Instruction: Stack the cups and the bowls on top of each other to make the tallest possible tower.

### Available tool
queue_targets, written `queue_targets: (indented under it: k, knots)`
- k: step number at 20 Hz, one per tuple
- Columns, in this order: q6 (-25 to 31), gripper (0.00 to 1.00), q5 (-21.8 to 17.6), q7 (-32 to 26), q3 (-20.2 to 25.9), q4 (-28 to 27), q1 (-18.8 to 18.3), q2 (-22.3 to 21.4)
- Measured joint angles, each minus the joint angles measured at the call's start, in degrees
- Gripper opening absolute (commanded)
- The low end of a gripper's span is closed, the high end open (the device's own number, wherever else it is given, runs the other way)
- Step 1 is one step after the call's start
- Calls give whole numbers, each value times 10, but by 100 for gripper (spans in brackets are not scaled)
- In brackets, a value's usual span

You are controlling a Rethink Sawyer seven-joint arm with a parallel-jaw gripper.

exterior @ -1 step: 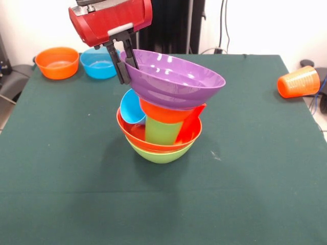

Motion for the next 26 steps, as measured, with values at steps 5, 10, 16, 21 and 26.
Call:
queue_targets:
  k: [5,10,16,21,26]
  knots:
    - [-2,0,-2,0,-1,1,0,0]
    - [-2,0,-3,0,-1,2,0,0]
    - [-2,0,-3,0,-1,6,0,0]
    - [-2,0,-3,0,-1,8,0,-2]
    - [-2,0,-3,0,-1,10,0,-3]
